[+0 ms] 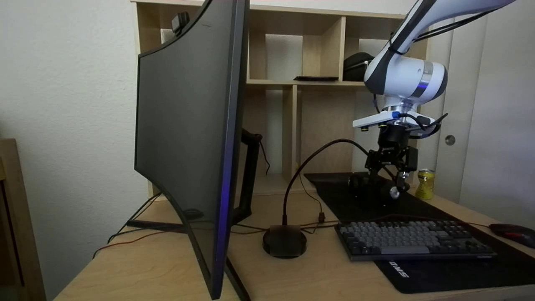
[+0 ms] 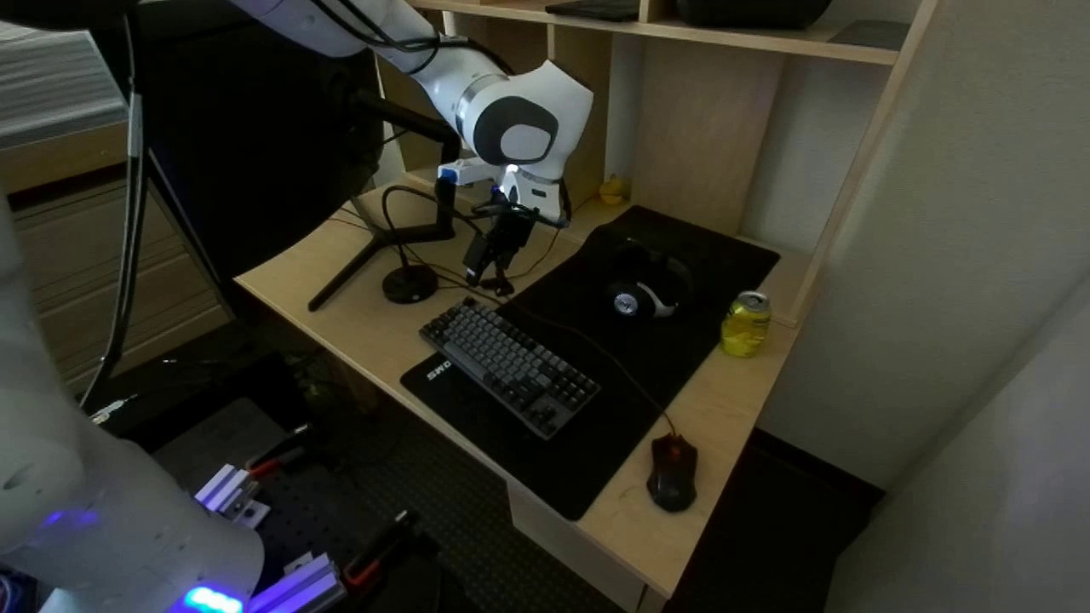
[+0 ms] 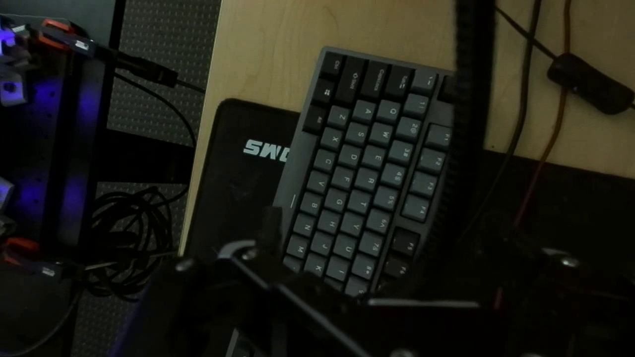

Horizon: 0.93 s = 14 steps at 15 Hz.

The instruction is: Push the black lamp to the left

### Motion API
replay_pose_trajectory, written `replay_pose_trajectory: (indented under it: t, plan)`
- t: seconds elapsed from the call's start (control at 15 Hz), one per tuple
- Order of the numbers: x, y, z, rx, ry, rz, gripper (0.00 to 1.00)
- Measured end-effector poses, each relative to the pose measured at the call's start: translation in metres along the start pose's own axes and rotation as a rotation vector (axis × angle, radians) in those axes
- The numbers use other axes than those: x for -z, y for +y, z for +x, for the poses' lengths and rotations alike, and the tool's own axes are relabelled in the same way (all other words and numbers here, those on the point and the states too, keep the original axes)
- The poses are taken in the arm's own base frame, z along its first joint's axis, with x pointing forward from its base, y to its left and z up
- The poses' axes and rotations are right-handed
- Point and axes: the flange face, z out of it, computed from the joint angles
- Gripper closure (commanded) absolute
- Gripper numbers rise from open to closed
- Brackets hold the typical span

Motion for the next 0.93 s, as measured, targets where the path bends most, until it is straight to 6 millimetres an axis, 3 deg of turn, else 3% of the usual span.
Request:
replay_pose_trajectory:
  t: [0.07, 0.2, 0.47, 0.8, 0.93]
  plan:
    - [0.0003, 0.0001, 0.0006, -0.002, 0.0, 0.001, 0.25]
    - [0.0005, 0.0004, 0.0012, -0.001, 0.004, -0.002, 0.29]
    - [-0.0012, -0.0003, -0.0028, -0.006, 0.048, -0.022, 0.56]
    - [-0.0022, 0.0001, -0.0045, -0.088, 0.262, -0.081, 0.9]
    - [-0.0028, 0.0006, -0.0082, -0.126, 0.352, -0.102, 0.9]
